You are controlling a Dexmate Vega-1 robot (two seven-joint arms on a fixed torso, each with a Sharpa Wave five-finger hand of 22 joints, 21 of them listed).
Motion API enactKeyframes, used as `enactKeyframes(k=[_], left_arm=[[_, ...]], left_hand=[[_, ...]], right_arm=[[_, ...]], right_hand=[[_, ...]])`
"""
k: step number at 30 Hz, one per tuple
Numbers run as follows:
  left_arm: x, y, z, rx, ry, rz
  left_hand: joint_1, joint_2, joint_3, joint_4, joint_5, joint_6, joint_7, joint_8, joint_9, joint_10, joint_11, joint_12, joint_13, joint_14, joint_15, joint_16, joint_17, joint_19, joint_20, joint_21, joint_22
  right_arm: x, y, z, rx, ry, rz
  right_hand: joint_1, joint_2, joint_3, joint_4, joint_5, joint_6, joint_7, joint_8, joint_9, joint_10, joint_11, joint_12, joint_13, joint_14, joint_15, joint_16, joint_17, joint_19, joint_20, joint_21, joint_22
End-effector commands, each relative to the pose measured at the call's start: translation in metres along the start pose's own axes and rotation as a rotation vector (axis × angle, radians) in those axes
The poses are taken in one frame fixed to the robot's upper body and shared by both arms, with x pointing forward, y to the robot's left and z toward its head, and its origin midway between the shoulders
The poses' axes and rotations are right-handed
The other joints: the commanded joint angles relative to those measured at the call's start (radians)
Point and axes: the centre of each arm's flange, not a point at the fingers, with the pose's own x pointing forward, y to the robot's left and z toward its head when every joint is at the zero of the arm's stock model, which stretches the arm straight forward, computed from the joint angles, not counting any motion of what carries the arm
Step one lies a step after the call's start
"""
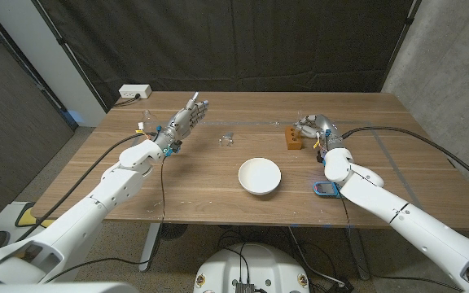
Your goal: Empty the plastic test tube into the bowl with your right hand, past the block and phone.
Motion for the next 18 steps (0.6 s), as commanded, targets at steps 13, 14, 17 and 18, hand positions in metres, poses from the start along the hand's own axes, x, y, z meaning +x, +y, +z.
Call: enactKeyframes(k=[13,14,17,18], left_arm=[[0.0044,-0.0024,-0.0021,-0.005,0.001,-0.009],[0.0046,-0.0024,-0.0019,-0.004,0.002,-0.010],[0.0053,-0.0028,-0.0015,-0.002,0.002,-0.012],[0.0055,-0.0030,-0.0013,-0.002,0.002,-0.012]], left_hand=[[0.004,0.004,-0.011,-0.002,-0.002,0.007,-0.002,-0.001,0.005,0.006,-0.002,-0.002,0.002,0.003,0.002,0.004,0.004,-0.008,0.008,0.008,0.002],[0.004,0.004,-0.011,-0.002,-0.002,0.007,-0.002,-0.001,0.005,0.006,-0.002,-0.002,0.002,0.003,0.002,0.004,0.004,-0.008,0.009,0.008,0.002],[0.005,0.004,-0.011,-0.002,-0.002,0.007,-0.003,-0.001,0.005,0.006,-0.003,-0.002,0.002,0.003,0.000,0.004,0.004,-0.008,0.010,0.008,0.002],[0.005,0.004,-0.012,-0.002,-0.002,0.007,-0.003,-0.001,0.005,0.006,-0.005,-0.002,0.002,0.003,0.000,0.004,0.004,-0.007,0.009,0.008,0.002]], right_arm=[[-0.0060,0.0028,-0.0066,-0.016,0.018,0.039],[-0.0062,0.0029,-0.0069,-0.019,0.018,0.041],[-0.0064,0.0031,-0.0074,-0.027,0.022,0.049],[-0.0065,0.0032,-0.0075,-0.031,0.021,0.053]], right_hand=[[-0.072,-0.047,-0.006,0.027,-0.004,-0.167,0.020,-0.086,0.007,-0.067,0.008,-0.013,0.004,-0.038,-0.047,-0.007,-0.004,-0.016,0.030,-0.006,0.003],[-0.076,-0.049,-0.007,0.028,-0.005,-0.176,0.022,-0.091,0.007,-0.074,0.014,-0.014,0.004,-0.042,-0.047,-0.008,-0.005,-0.017,0.030,-0.006,0.003],[-0.089,-0.055,-0.010,0.029,-0.005,-0.202,0.025,-0.106,0.007,-0.106,0.024,-0.024,0.004,-0.071,-0.036,-0.016,-0.006,-0.027,0.041,-0.009,0.003],[-0.093,-0.056,-0.010,0.030,-0.005,-0.215,0.030,-0.113,0.007,-0.126,0.031,-0.029,0.004,-0.090,-0.033,-0.019,-0.006,-0.035,0.046,-0.011,0.003]])
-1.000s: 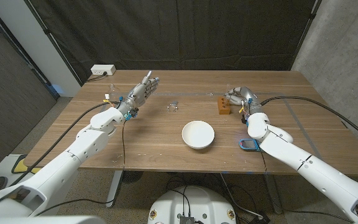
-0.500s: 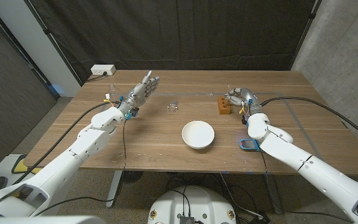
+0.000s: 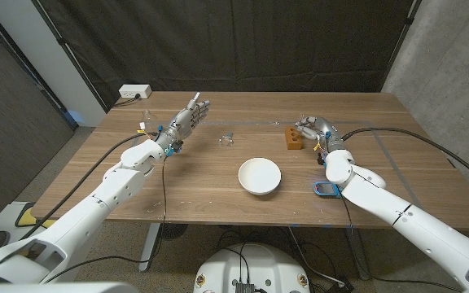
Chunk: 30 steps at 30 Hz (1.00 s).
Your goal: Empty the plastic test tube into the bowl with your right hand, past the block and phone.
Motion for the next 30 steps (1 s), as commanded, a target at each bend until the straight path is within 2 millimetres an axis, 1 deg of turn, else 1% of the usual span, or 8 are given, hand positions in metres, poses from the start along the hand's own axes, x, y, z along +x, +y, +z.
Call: enactKeyframes(k=[1,2,5,10,16,23,26,30], left_arm=[[0.002,-0.001,0.001,0.005,0.003,-0.006],[0.002,-0.002,0.001,0.005,0.003,-0.006],[0.003,-0.002,0.001,0.007,0.002,-0.006],[0.003,-0.001,0.002,0.006,0.001,-0.005],[0.004,-0.002,0.001,0.002,-0.001,-0.004],[0.005,-0.002,-0.001,-0.001,-0.002,-0.008],[0.004,-0.001,-0.003,-0.006,0.003,-0.008],[0.002,-0.001,-0.008,-0.017,0.013,-0.009]], left_hand=[[0.005,0.005,-0.008,0.002,-0.002,0.007,-0.003,-0.001,0.005,0.006,-0.005,-0.002,0.002,0.003,0.000,0.004,0.004,-0.002,0.004,0.008,0.002],[0.005,0.005,-0.008,0.002,-0.002,0.007,-0.003,-0.001,0.005,0.006,-0.003,-0.002,0.002,0.004,0.000,0.005,0.004,-0.002,0.005,0.008,0.002],[0.005,0.005,-0.008,0.002,-0.002,0.007,-0.002,-0.002,0.005,0.006,-0.003,-0.002,0.002,0.004,0.000,0.004,0.004,-0.002,0.005,0.008,0.002],[0.006,0.006,-0.009,0.002,-0.002,0.007,-0.002,-0.002,0.005,0.007,-0.007,-0.002,0.002,0.003,0.002,0.004,0.004,-0.002,0.006,0.008,0.002],[0.007,0.006,-0.010,0.002,-0.002,0.007,-0.004,-0.002,0.005,0.008,-0.005,-0.002,0.002,0.003,0.001,0.004,0.004,-0.002,0.006,0.009,0.002],[0.008,0.007,-0.011,0.002,-0.002,0.009,-0.005,-0.001,0.005,0.007,-0.006,-0.002,0.002,0.003,0.002,0.004,0.004,-0.002,0.006,0.009,0.002],[0.008,0.007,-0.011,0.002,-0.002,0.009,-0.004,-0.001,0.005,0.006,-0.007,-0.003,0.002,0.003,0.001,0.004,0.004,-0.002,0.006,0.009,0.002],[0.008,0.008,-0.012,0.002,-0.003,0.008,-0.004,-0.002,0.005,0.006,-0.008,-0.003,0.002,0.002,0.001,0.004,0.004,-0.003,0.007,0.008,0.002]], right_arm=[[-0.002,0.001,-0.004,-0.021,0.009,0.029],[-0.002,0.002,-0.004,-0.023,0.012,0.033],[-0.002,0.002,-0.003,-0.035,0.012,0.039],[-0.003,0.001,-0.002,-0.038,0.011,0.041],[-0.004,-0.001,0.000,-0.036,-0.001,0.030],[-0.008,-0.004,0.003,0.000,-0.008,0.041],[-0.010,-0.004,0.006,0.001,-0.005,0.070],[-0.012,-0.008,0.006,0.044,-0.002,0.071]], right_hand=[[-0.016,-0.011,-0.004,0.000,0.001,-0.043,0.012,-0.026,0.003,-0.070,0.020,-0.019,0.004,-0.068,-0.027,-0.013,-0.003,-0.015,0.018,-0.007,0.003],[-0.019,-0.013,-0.005,0.000,0.002,-0.050,0.012,-0.029,0.004,-0.077,0.023,-0.020,0.004,-0.076,-0.023,-0.013,-0.003,-0.019,0.020,-0.008,0.003],[-0.041,-0.028,-0.015,0.002,0.006,-0.108,0.024,-0.061,0.006,-0.145,0.043,-0.036,0.003,-0.149,-0.005,-0.017,-0.004,-0.049,0.037,-0.015,0.002],[-0.070,-0.043,-0.026,0.006,0.011,-0.195,0.039,-0.108,0.006,-0.205,0.058,-0.042,0.001,-0.195,0.010,-0.010,-0.005,-0.066,0.044,-0.014,0.002],[-0.109,-0.066,-0.050,0.011,0.023,-0.281,0.059,-0.166,0.000,-0.307,0.089,-0.057,-0.017,-0.304,0.040,-0.016,-0.010,-0.103,0.050,-0.018,0.002],[-0.126,-0.074,-0.060,0.015,0.026,-0.311,0.065,-0.185,-0.002,-0.325,0.095,-0.056,-0.023,-0.317,0.046,-0.011,-0.010,-0.114,0.054,-0.019,0.002],[-0.156,-0.076,-0.074,0.028,0.028,-0.329,0.068,-0.199,-0.003,-0.353,0.109,-0.058,-0.029,-0.341,0.060,-0.009,-0.008,-0.132,0.066,-0.021,0.002],[-0.176,-0.077,-0.084,0.037,0.030,-0.336,0.067,-0.207,-0.004,-0.365,0.118,-0.056,-0.033,-0.356,0.065,-0.009,-0.008,-0.149,0.070,-0.024,0.001]])
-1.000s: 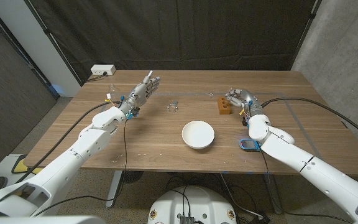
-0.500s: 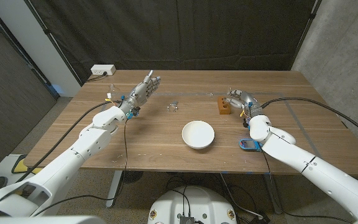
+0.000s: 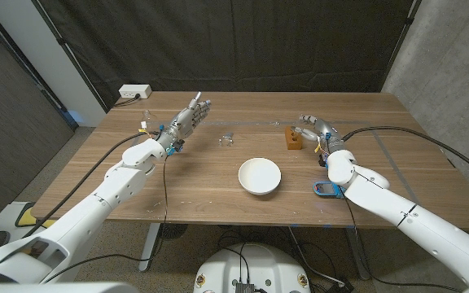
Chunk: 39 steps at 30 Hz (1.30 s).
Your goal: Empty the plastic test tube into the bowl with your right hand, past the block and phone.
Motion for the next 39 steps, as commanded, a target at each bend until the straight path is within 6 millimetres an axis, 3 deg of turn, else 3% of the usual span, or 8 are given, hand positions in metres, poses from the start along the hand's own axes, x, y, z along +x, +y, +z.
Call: enactKeyframes(k=[1,9,16,24,28,32,37,39], left_arm=[[-0.002,0.000,-0.008,-0.018,0.012,-0.002],[-0.008,0.004,-0.008,-0.017,0.010,0.010],[-0.010,0.006,-0.007,-0.017,0.010,0.007],[-0.009,0.007,-0.003,0.000,0.011,-0.005],[-0.009,0.008,-0.003,0.002,0.017,-0.013],[-0.009,0.008,-0.004,0.003,0.021,-0.018],[-0.011,0.007,-0.003,0.007,0.019,-0.021],[-0.011,0.006,-0.002,0.009,0.019,-0.021]], left_hand=[[0.002,0.001,-0.008,-0.003,-0.003,0.008,-0.004,-0.002,0.005,0.006,-0.008,-0.003,0.002,0.003,0.001,0.004,0.004,-0.003,0.007,0.008,0.002],[0.002,0.001,-0.009,-0.003,-0.003,0.009,-0.003,-0.002,0.005,0.005,-0.007,-0.003,0.002,0.002,0.002,0.004,0.004,-0.003,0.007,0.009,0.002],[0.003,0.002,-0.010,-0.003,-0.003,0.010,-0.003,-0.001,0.005,0.007,-0.007,-0.003,0.002,0.003,0.001,0.004,0.004,-0.003,0.008,0.009,0.002],[0.004,0.002,-0.011,-0.003,-0.003,0.010,-0.003,-0.002,0.005,0.005,-0.008,-0.004,0.002,0.003,-0.001,0.004,0.004,-0.003,0.008,0.009,0.002],[0.004,0.002,-0.011,-0.003,-0.003,0.010,-0.003,-0.002,0.005,0.005,-0.008,-0.003,0.002,0.003,-0.001,0.004,0.004,-0.003,0.008,0.009,0.002],[0.004,0.002,-0.012,-0.003,-0.003,0.009,-0.002,-0.002,0.005,0.007,-0.008,-0.003,0.002,0.003,-0.002,0.004,0.004,-0.002,0.007,0.009,0.002],[0.005,0.003,-0.013,-0.003,-0.003,0.009,-0.003,-0.002,0.005,0.006,-0.008,-0.003,0.002,0.003,-0.001,0.004,0.004,-0.002,0.007,0.009,0.002],[0.005,0.003,-0.013,-0.003,-0.003,0.009,-0.002,-0.002,0.005,0.006,-0.010,-0.003,0.002,0.003,0.000,0.004,0.004,-0.002,0.007,0.010,0.002]], right_arm=[[-0.006,-0.007,0.002,0.072,-0.003,0.020],[-0.015,-0.023,0.000,0.189,-0.034,-0.042],[-0.020,-0.035,0.000,0.286,-0.082,-0.058],[-0.022,-0.046,0.001,0.383,-0.112,-0.089],[-0.024,-0.052,-0.001,0.472,-0.133,-0.081],[-0.023,-0.054,-0.004,0.574,-0.157,-0.056],[-0.021,-0.056,-0.007,0.617,-0.170,-0.057],[-0.019,-0.059,-0.009,0.627,-0.182,-0.052]], right_hand=[[-0.020,-0.002,-0.011,0.004,0.010,-0.013,-0.001,-0.011,-0.001,-0.011,0.006,0.000,-0.003,-0.013,0.005,0.007,0.003,-0.013,0.002,-0.003,0.002],[-0.048,-0.010,-0.028,0.014,0.012,-0.020,0.005,-0.021,-0.002,-0.006,0.030,0.009,-0.010,-0.015,0.004,0.013,0.001,-0.011,-0.036,0.003,0.000],[-0.030,-0.003,-0.023,0.002,0.020,-0.046,0.028,-0.036,-0.003,-0.004,0.036,0.015,-0.018,-0.011,-0.006,0.015,-0.006,0.002,-0.058,0.010,-0.002],[-0.026,0.006,-0.025,-0.003,0.023,-0.051,0.044,-0.044,-0.004,0.013,0.059,0.026,-0.031,0.021,-0.019,0.026,-0.012,0.072,-0.090,0.035,-0.004],[-0.024,0.008,-0.027,-0.005,0.023,-0.048,0.048,-0.045,-0.004,0.026,0.071,0.031,-0.035,0.031,-0.021,0.028,-0.013,0.084,-0.099,0.038,-0.005],[-0.040,0.017,-0.033,0.005,0.020,-0.046,0.053,-0.046,-0.004,0.039,0.093,0.036,-0.042,0.042,-0.017,0.032,-0.011,0.091,-0.104,0.038,-0.006],[-0.055,0.022,-0.039,0.014,0.017,-0.038,0.059,-0.045,-0.005,0.042,0.096,0.036,-0.047,0.044,-0.012,0.032,-0.010,0.092,-0.103,0.037,-0.006],[-0.077,0.025,-0.050,0.024,0.013,-0.023,0.058,-0.043,-0.005,0.063,0.085,0.042,-0.056,0.055,-0.033,0.034,-0.011,0.096,-0.105,0.036,-0.006]])
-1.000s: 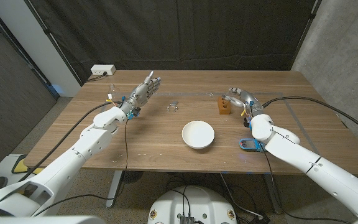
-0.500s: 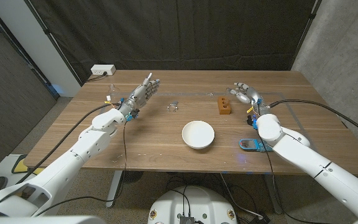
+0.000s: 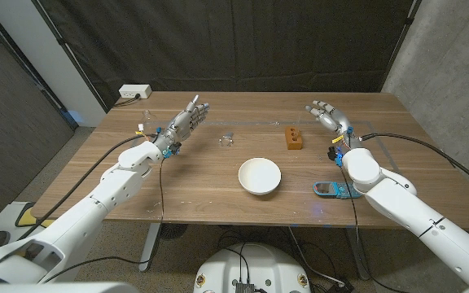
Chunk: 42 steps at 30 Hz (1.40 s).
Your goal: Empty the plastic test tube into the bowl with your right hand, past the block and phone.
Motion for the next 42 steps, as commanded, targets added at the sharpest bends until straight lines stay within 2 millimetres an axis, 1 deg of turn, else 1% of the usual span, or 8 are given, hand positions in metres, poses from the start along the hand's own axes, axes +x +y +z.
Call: enactKeyframes(k=[1,4,7,14,26,29,34,42], left_arm=[[-0.002,-0.001,0.003,0.013,0.005,-0.011],[-0.003,-0.003,0.005,0.030,0.005,-0.002],[-0.005,-0.003,0.006,0.034,0.004,0.002],[-0.007,0.003,0.004,-0.003,-0.005,0.007],[-0.002,0.004,0.000,-0.004,0.017,-0.017],[-0.002,0.005,0.004,0.010,0.018,-0.009],[-0.008,0.005,0.007,0.020,0.009,0.014],[-0.019,0.006,0.004,0.023,0.025,0.048]], left_hand=[[0.005,0.003,-0.008,0.003,-0.003,0.009,-0.004,-0.002,0.005,0.001,-0.003,-0.003,0.002,0.003,0.000,0.004,0.004,-0.002,0.007,0.010,0.002],[0.005,0.003,-0.008,0.003,-0.003,0.009,-0.004,-0.002,0.005,-0.001,-0.003,-0.004,0.002,0.003,0.000,0.004,0.004,-0.003,0.008,0.009,0.002],[0.005,0.003,-0.009,0.003,-0.003,0.008,-0.004,-0.002,0.005,-0.001,-0.003,-0.004,0.002,0.003,0.000,0.004,0.004,-0.003,0.008,0.009,0.002],[0.006,0.003,-0.010,0.003,-0.003,0.009,-0.004,-0.002,0.005,0.001,-0.004,-0.003,0.002,0.004,0.000,0.004,0.004,-0.003,0.007,0.010,0.002],[0.006,0.003,-0.012,0.003,-0.003,0.009,-0.004,-0.003,0.005,0.002,0.000,-0.003,0.002,0.006,-0.001,0.005,0.004,0.000,0.006,0.011,0.002],[0.006,0.003,-0.013,0.004,-0.003,0.009,-0.004,-0.002,0.005,0.000,-0.003,-0.004,0.002,0.006,0.000,0.005,0.004,0.000,0.006,0.011,0.002],[0.007,0.003,-0.014,0.004,-0.003,0.009,-0.004,-0.002,0.005,0.001,-0.003,-0.003,0.002,0.007,-0.001,0.005,0.004,0.002,0.005,0.011,0.002],[0.007,0.003,-0.015,0.004,-0.003,0.010,-0.005,-0.002,0.005,0.002,-0.004,-0.003,0.002,0.009,-0.002,0.006,0.004,0.008,0.005,0.014,0.002]], right_arm=[[0.004,-0.022,-0.008,0.155,-0.034,-0.007],[0.010,-0.026,-0.010,0.206,-0.031,0.032],[0.015,-0.028,-0.012,0.271,-0.036,0.080],[0.024,-0.028,-0.012,0.345,-0.072,0.095],[0.035,-0.024,-0.025,0.420,-0.056,0.146],[0.040,-0.025,-0.025,0.414,-0.054,0.162],[0.045,-0.024,-0.024,0.429,-0.067,0.191],[0.052,-0.022,-0.031,0.462,-0.072,0.220]], right_hand=[[-0.033,0.004,-0.015,0.016,-0.006,0.023,0.007,0.004,-0.001,0.035,-0.014,0.014,-0.011,0.025,-0.022,0.008,0.002,0.016,-0.001,0.001,0.001],[-0.047,0.007,-0.021,0.023,-0.008,0.026,0.006,0.003,-0.002,0.035,-0.017,0.012,-0.017,0.028,-0.028,0.008,0.002,0.019,-0.008,0.001,0.000],[-0.073,0.013,-0.033,0.037,-0.012,0.034,0.012,0.003,-0.003,0.026,-0.001,0.006,-0.026,0.018,-0.011,0.002,0.002,0.019,-0.010,-0.001,0.000],[-0.092,0.016,-0.041,0.046,-0.015,0.047,0.020,0.005,-0.003,0.025,0.007,0.004,-0.033,0.018,-0.008,0.001,0.002,0.020,-0.010,-0.002,0.000],[-0.108,0.017,-0.050,0.053,-0.018,0.048,0.037,0.002,-0.005,0.029,0.013,0.004,-0.040,0.022,-0.002,0.001,0.001,0.025,-0.011,-0.003,0.000],[-0.113,0.016,-0.054,0.054,-0.019,0.045,0.043,-0.001,-0.005,0.028,0.022,0.003,-0.044,0.023,-0.002,0.000,0.001,0.029,-0.013,-0.002,-0.001],[-0.116,0.016,-0.056,0.054,-0.019,0.042,0.046,-0.004,-0.006,0.028,0.021,0.002,-0.047,0.024,0.001,0.000,0.000,0.031,-0.016,-0.002,-0.001],[-0.121,0.018,-0.059,0.057,-0.020,0.041,0.047,-0.006,-0.006,0.026,0.021,0.000,-0.050,0.023,0.004,-0.001,0.000,0.030,-0.016,-0.004,-0.001]])
